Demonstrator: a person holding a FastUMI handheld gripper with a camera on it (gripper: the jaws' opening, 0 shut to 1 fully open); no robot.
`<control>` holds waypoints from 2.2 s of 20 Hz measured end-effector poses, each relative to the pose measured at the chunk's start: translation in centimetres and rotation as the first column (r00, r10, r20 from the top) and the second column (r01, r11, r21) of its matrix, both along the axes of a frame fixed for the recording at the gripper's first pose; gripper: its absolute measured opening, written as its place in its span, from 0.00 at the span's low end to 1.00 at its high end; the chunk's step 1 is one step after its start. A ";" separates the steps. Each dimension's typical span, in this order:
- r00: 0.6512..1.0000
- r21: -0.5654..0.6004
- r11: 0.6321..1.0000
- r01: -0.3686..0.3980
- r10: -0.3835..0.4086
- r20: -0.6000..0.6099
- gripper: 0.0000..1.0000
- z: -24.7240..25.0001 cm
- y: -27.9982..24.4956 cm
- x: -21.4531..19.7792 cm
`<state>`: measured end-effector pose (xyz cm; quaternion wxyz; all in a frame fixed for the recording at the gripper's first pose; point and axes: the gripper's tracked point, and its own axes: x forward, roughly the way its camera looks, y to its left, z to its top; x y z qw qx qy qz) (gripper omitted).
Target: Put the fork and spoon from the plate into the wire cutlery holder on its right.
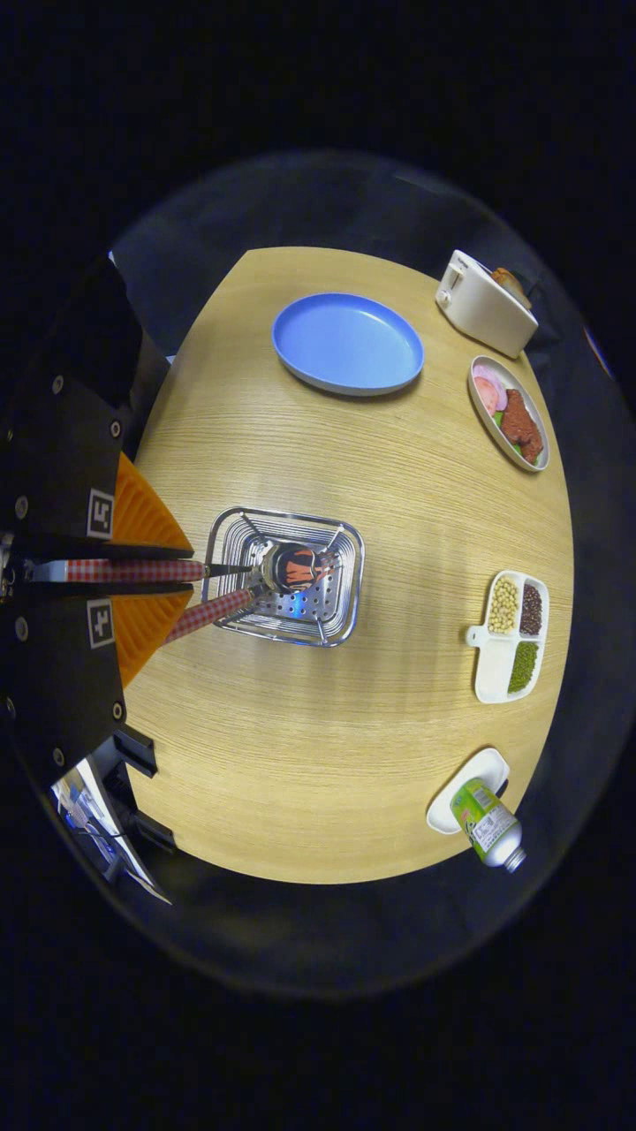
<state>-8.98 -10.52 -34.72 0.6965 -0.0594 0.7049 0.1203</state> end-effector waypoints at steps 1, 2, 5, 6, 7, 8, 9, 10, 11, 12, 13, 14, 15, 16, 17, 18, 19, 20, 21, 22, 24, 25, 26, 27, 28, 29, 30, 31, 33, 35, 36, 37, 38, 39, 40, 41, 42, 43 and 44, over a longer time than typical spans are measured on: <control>1.000 0.001 1.000 0.004 -0.004 -0.007 0.10 -0.2 0.1 0.4; 1.000 0.000 1.000 0.009 -0.009 -0.004 0.11 -0.3 0.2 0.9; 0.999 0.015 1.000 0.014 -0.015 0.037 0.14 0.0 1.0 1.7; 0.998 0.018 1.000 0.019 -0.020 0.060 0.15 0.1 1.2 2.2; 0.996 0.031 0.999 0.029 -0.032 0.079 0.17 0.3 1.5 2.4; 0.994 0.053 0.997 0.048 -0.053 0.100 0.21 0.7 1.8 2.7; 0.989 0.077 0.995 0.065 -0.074 0.125 0.23 1.2 2.2 3.1; 0.982 0.105 0.991 0.082 -0.099 0.163 0.27 1.8 2.5 3.7; 0.972 0.130 0.987 0.092 -0.117 0.202 0.33 2.5 2.8 4.3; 0.959 0.156 0.982 0.105 -0.142 0.245 0.40 3.5 3.1 4.9; 0.943 0.191 0.976 0.108 -0.161 0.291 0.45 4.6 3.5 5.6; 0.924 0.209 0.972 0.107 -0.175 0.339 0.55 5.8 3.6 6.3; 0.898 0.228 0.969 0.098 -0.185 0.400 0.58 7.1 3.8 7.2; 0.867 0.242 0.965 0.097 -0.201 0.455 0.66 8.4 3.5 8.7; 0.836 0.271 0.959 0.090 -0.220 0.503 0.71 10.0 3.9 9.3; 0.799 0.295 0.951 0.090 -0.246 0.549 0.78 11.6 4.2 9.9; 0.759 0.321 0.943 0.085 -0.270 0.592 0.81 13.1 4.5 10.6; 0.722 0.339 0.937 0.083 -0.291 0.628 0.87 14.3 4.5 11.1; 0.684 0.353 0.933 0.074 -0.305 0.662 0.89 15.6 4.6 11.6; 0.649 0.359 0.931 0.066 -0.313 0.694 0.93 16.9 4.7 12.0; 0.586 0.366 0.930 0.040 -0.318 0.745 0.96 19.1 5.3 12.3; 0.555 0.385 0.923 0.026 -0.333 0.762 0.96 20.4 5.9 12.3; 0.520 0.405 0.914 0.013 -0.352 0.778 0.97 21.7 6.5 12.6; 0.486 0.419 0.908 -0.003 -0.365 0.794 0.98 23.1 6.9 12.7; 0.445 0.419 0.908 -0.018 -0.368 0.817 0.98 24.3 7.3 12.8; 0.399 0.412 0.911 -0.033 -0.366 0.841 0.98 25.5 7.6 13.1; 0.359 0.407 0.912 -0.055 -0.362 0.860 0.98 26.8 8.2 13.1; 0.321 0.400 0.914 -0.070 -0.359 0.877 0.98 27.9 8.7 13.0; 0.274 0.377 0.920 -0.103 -0.338 0.900 0.98 29.4 10.0 12.4; 0.238 0.351 0.927 -0.133 -0.314 0.919 0.98 30.5 11.2 11.8; 0.226 0.342 0.928 -0.145 -0.305 0.925 0.99 31.0 11.9 11.6; 0.216 0.338 0.928 -0.158 -0.301 0.929 0.98 31.6 12.7 11.4; 0.202 0.337 0.927 -0.165 -0.303 0.931 0.98 32.2 13.1 11.3; 0.183 0.342 0.923 -0.179 -0.310 0.933 0.98 33.1 13.7 11.1; 0.154 0.340 0.922 -0.183 -0.315 0.937 0.98 34.1 13.9 10.9; 0.122 0.335 0.923 -0.188 -0.317 0.941 0.98 35.0 14.1 10.8; 0.095 0.325 0.928 -0.184 -0.312 0.945 0.98 35.8 14.1 10.7; 0.077 0.320 0.929 -0.184 -0.311 0.947 0.98 36.3 14.5 10.6; 0.065 0.318 0.930 -0.184 -0.311 0.948 0.98 36.6 14.8 10.4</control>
